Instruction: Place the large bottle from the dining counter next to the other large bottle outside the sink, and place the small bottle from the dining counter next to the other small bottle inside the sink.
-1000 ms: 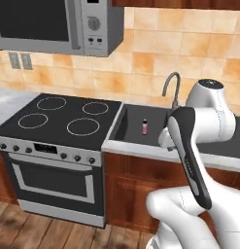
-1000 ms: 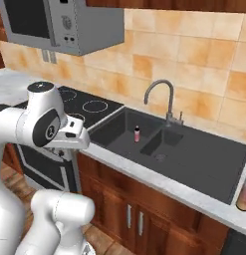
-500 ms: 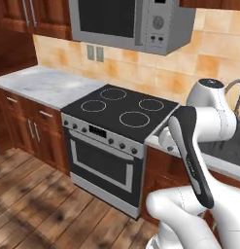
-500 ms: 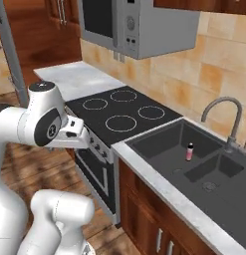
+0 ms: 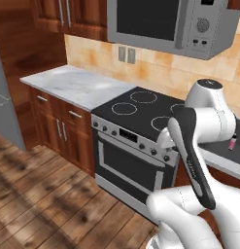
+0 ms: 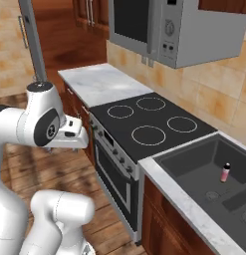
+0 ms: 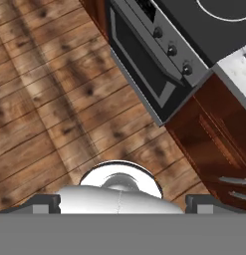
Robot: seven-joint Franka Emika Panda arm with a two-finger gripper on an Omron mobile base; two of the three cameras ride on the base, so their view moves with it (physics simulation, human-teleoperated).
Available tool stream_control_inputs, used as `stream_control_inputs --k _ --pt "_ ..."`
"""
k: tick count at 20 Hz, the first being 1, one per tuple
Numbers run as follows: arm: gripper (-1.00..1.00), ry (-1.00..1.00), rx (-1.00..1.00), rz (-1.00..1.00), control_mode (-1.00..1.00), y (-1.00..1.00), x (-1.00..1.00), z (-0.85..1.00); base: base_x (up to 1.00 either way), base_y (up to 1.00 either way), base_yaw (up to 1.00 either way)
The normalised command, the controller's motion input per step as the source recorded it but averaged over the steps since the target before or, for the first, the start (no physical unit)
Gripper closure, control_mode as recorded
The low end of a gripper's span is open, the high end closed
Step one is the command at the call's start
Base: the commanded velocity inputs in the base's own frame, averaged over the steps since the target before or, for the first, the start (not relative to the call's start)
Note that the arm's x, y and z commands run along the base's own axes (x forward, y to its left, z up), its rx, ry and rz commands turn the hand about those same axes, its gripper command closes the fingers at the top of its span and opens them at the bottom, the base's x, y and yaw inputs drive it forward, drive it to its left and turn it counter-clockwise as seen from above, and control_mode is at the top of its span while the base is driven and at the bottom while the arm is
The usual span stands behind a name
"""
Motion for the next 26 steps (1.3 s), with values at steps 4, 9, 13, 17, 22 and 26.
stream_control_inputs --k 4,9,13,17,22,26 --pt "-1.00 0.00 0.00 0.00 1.00 0.00 0.00 0.00 0.40 0.46 0.26" --pt "-1.00 0.00 0.00 0.00 1.00 0.00 0.00 0.00 0.48 0.39 0.51" --pt "-1.00 0.00 0.00 0.00 1.00 0.00 0.00 0.00 0.67 0.32 0.54" --pt "-1.00 0.00 0.00 0.00 1.00 0.00 0.00 0.00 0.80 0.24 0.53" --pt "-1.00 0.00 0.00 0.00 1.00 0.00 0.00 0.00 0.90 0.01 0.52" --pt "-1.00 0.00 0.00 0.00 1.00 0.00 0.00 0.00 0.89 -0.02 0.55"
